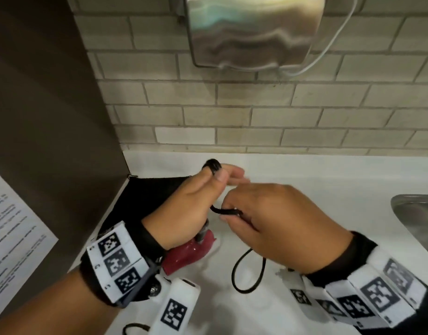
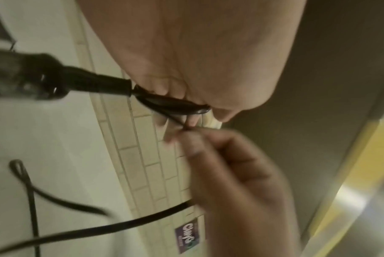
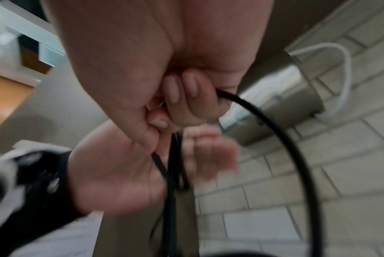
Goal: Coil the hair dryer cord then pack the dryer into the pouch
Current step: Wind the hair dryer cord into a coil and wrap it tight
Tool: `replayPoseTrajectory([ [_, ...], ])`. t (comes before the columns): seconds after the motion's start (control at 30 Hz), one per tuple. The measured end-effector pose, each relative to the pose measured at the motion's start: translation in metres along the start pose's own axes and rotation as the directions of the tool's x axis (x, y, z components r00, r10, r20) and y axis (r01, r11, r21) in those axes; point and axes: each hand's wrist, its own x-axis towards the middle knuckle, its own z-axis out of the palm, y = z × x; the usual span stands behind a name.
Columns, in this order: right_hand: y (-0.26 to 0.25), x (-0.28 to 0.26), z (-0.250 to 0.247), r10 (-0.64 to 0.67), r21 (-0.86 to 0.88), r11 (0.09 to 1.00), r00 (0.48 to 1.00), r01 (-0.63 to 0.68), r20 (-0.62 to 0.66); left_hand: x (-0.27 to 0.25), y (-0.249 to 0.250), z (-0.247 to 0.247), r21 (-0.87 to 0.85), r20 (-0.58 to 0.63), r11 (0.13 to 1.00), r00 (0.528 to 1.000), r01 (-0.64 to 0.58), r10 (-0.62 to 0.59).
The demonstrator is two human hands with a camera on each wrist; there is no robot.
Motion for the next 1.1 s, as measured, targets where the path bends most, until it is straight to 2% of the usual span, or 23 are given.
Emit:
replayPoseTrajectory([
  [0.13,0.009,0.016,-0.031,0.003,0.005,1.0,1.0,-0.003,0.008,-0.003,0.005,-0.003,0.15,0.235,0.989,0.972,-0.016,-0.02],
  [0.23,0.016,0.023,-0.039,0.017,0.088,0.996,1.0,-0.014,-0.026,-0.005,0.012,-0.008,0.154,0.333,0.985,0.935,0.077,-0.125],
  [0.3,0.025,0.027,-0.037,0.064,0.264,0.963,0.996,-0.045,-0.063,-0.007,0.013,-0.01,0.057,0.365,0.989,0.919,0.134,-0.146],
  [0.4,0.038,0.029,-0.028,0.163,0.553,0.828,0.983,-0.092,-0.081,-0.006,0.007,-0.012,-0.193,0.38,0.958,0.917,0.21,-0.124],
  [0.53,0.043,0.029,-0.022,0.146,0.646,0.76,0.987,-0.074,-0.059,-0.006,0.002,-0.015,-0.404,0.436,0.875,0.897,0.266,-0.072],
  [0.67,0.051,0.032,-0.016,0.143,0.745,0.664,0.989,-0.069,-0.036,-0.006,0.002,-0.021,-0.562,0.508,0.773,0.86,0.294,0.042],
  [0.8,0.053,0.032,0.019,0.232,0.851,0.502,0.972,-0.156,0.042,-0.002,0.001,-0.022,-0.724,0.45,0.638,0.88,0.261,0.15],
  [0.97,0.042,0.021,0.058,0.145,0.907,0.312,0.958,-0.283,0.248,0.0,-0.004,-0.029,-0.851,0.329,0.49,0.919,0.188,0.219],
  [1.0,0.044,0.017,0.06,0.129,0.889,0.324,0.946,-0.323,0.297,0.0,-0.005,-0.033,-0.874,0.31,0.449,0.924,0.183,0.226],
  [1.1,0.048,0.005,0.063,0.106,0.783,0.452,0.897,-0.427,0.429,0.002,-0.006,-0.041,-0.934,0.25,0.317,0.935,0.164,0.253],
])
